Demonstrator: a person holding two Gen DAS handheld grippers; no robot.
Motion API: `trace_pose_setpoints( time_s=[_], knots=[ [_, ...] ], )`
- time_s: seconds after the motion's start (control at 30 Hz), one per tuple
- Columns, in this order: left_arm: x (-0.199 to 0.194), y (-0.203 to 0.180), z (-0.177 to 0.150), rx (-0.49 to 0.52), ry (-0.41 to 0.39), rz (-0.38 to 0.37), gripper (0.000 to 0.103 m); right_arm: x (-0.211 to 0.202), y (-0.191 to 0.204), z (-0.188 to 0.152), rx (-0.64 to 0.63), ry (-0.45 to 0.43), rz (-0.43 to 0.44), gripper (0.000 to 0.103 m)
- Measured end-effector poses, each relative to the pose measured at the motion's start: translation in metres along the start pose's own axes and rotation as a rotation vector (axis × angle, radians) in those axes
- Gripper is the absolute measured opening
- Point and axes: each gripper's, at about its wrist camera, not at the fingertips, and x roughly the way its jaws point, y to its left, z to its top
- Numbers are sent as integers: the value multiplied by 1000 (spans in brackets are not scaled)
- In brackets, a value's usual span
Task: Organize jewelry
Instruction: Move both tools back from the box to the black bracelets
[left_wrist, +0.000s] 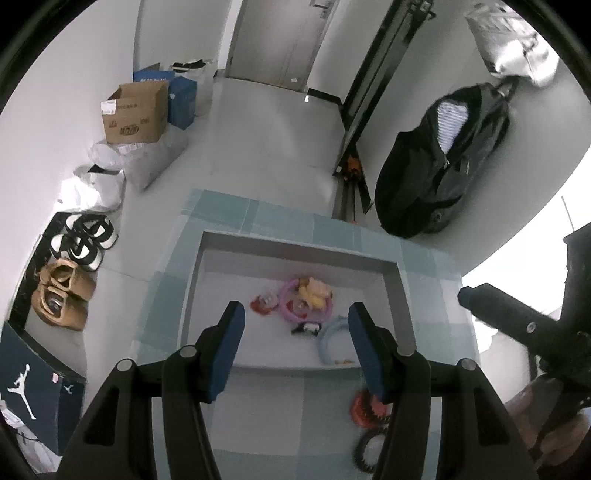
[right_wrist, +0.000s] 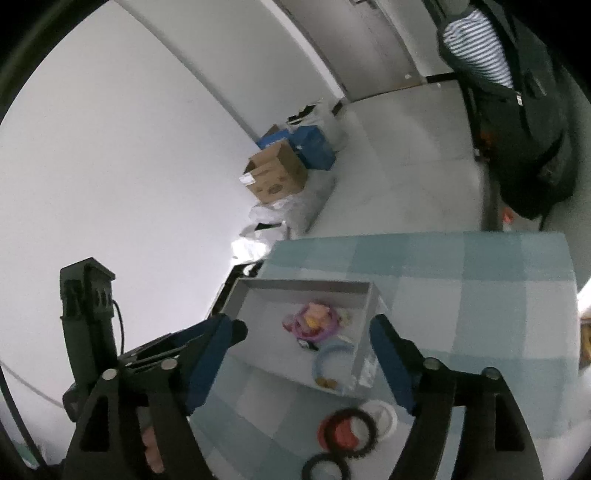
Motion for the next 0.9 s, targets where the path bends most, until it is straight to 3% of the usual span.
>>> trace_pose_setpoints(
  time_s=[0.23, 0.33, 0.37, 0.5, 0.67, 0.9],
  knots=[
    [-9, -15, -22, 104, 6, 50, 55, -20, 0, -21, -18, -16, -49, 87],
    [-15, -23, -34, 122, 13, 38, 72, -26, -4, -28, -22, -15, -80, 91],
    [-17, -25, -37, 129, 9, 34, 74, -27, -4, -29, -23, -16, -87, 92],
    [-13, -35, -48, 175, 41, 19, 74, -35, -10, -36, -12, -28, -120, 96],
    [0, -46, -65, 215, 135, -41, 75, -43, -16, -44, -3, -42, -169, 100],
    [12, -71, -84, 326, 184, -64, 75, -45, -22, -52, 5, -42, -240, 103]
  ],
)
